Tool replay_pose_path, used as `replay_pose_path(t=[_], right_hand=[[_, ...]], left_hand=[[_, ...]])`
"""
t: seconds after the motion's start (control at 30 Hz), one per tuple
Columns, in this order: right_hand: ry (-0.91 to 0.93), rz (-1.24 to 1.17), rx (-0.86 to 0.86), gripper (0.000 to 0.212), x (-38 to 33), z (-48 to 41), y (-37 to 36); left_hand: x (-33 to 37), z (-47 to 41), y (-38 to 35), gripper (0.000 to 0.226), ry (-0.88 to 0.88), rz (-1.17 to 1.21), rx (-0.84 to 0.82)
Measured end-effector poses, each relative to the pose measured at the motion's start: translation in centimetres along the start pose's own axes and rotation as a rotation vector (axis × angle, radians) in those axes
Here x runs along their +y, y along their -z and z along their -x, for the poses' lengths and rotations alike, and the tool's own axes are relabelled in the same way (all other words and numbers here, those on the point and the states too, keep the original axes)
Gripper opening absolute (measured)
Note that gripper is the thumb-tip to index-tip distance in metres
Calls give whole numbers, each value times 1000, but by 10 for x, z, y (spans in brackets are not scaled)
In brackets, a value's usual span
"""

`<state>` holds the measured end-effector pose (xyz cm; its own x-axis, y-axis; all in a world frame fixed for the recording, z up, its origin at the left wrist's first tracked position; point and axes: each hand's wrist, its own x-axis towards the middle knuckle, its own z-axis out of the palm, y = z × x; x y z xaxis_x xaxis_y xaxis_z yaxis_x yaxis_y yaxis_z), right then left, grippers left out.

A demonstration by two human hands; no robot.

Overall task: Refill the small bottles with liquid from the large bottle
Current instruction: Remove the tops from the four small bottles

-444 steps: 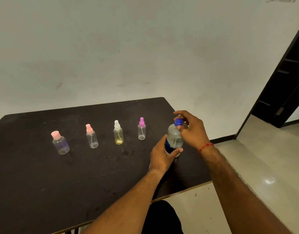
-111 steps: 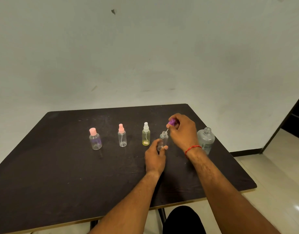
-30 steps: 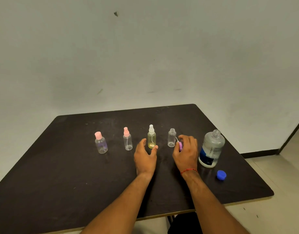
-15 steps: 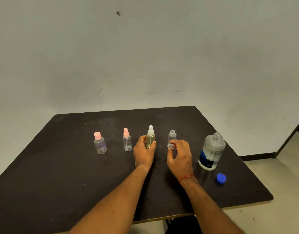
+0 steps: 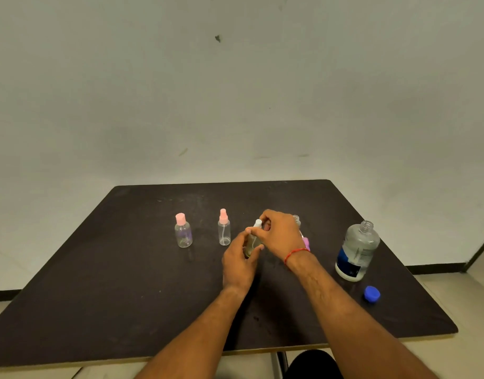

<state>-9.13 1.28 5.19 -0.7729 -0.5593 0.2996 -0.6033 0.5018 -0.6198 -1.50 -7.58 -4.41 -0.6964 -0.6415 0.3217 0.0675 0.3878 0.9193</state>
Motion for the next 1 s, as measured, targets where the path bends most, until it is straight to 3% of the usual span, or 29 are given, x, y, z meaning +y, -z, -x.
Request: replay_pose_path(t=[0.17, 0.37, 0.53, 0.73, 1.0], right_hand=[[5, 164, -33, 15, 1, -6, 7], [102, 222, -130, 14, 0, -9, 10], [94, 116, -137, 43, 2, -4, 5], [48, 147, -44, 8, 0, -7, 2], [40, -66, -70, 38, 2, -1, 3]], left_hand=[[-1, -1, -3, 46, -24, -24, -19], [-4, -4, -6, 36, -27, -32, -35], [-2, -3, -5, 33, -24, 13, -16], [0, -2, -4, 44, -5, 57, -24], [-5, -4, -5, 35, 25, 94, -26]])
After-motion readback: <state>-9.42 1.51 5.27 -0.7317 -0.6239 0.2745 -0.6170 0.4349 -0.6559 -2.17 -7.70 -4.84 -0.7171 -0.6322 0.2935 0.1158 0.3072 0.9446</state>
